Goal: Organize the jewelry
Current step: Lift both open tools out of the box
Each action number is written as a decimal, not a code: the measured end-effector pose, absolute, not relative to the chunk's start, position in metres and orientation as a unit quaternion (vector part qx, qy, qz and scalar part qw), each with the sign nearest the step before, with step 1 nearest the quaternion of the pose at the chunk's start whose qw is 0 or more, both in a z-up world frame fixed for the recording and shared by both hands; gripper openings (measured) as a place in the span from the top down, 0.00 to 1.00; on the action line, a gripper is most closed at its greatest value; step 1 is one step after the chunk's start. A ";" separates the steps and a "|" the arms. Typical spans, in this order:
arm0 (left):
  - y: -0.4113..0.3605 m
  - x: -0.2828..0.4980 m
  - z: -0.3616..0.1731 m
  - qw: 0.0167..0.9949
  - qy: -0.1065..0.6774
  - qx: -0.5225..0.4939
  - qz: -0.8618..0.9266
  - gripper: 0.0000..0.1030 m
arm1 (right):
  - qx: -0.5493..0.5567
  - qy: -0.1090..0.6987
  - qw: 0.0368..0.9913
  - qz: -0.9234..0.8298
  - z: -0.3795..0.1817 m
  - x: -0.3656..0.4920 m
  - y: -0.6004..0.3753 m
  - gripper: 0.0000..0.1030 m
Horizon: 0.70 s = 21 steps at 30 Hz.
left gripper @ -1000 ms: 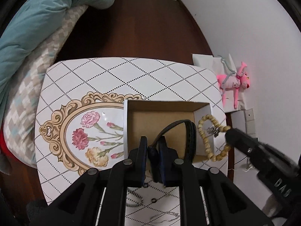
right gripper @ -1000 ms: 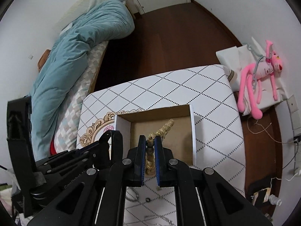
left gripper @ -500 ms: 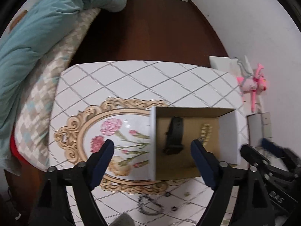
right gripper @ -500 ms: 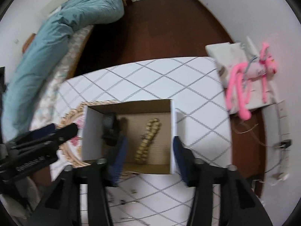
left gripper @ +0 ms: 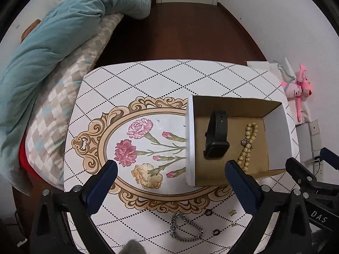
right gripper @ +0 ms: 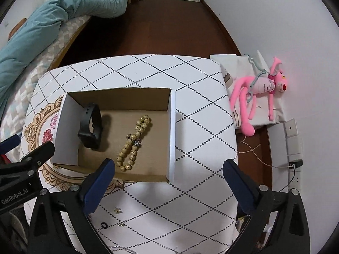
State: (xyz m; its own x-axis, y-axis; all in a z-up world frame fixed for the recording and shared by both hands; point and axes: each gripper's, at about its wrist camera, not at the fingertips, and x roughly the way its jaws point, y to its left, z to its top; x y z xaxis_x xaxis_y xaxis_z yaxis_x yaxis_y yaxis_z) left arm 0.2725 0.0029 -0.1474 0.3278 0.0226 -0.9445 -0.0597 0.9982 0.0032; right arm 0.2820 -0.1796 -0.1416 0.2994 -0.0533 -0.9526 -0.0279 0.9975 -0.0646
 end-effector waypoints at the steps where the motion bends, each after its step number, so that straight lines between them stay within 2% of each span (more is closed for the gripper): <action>1: 0.003 0.270 -0.144 0.817 0.576 -0.018 0.026 0.00 | -0.034 0.589 0.808 -0.011 -0.138 0.281 -0.180 0.00; 21: -0.011 0.199 -0.053 0.873 0.488 -0.017 0.008 0.00 | -0.022 0.480 0.876 -0.035 -0.030 0.203 -0.191 0.00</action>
State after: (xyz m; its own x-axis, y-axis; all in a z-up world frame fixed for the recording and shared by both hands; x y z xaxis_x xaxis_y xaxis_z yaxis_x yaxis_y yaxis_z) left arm 0.1994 -0.0113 -0.0532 0.5237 -0.0018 -0.8519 -0.0305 0.9993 -0.0209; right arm 0.2028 -0.1907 -0.0301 0.5365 -0.0826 -0.8399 0.0399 0.9966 -0.0725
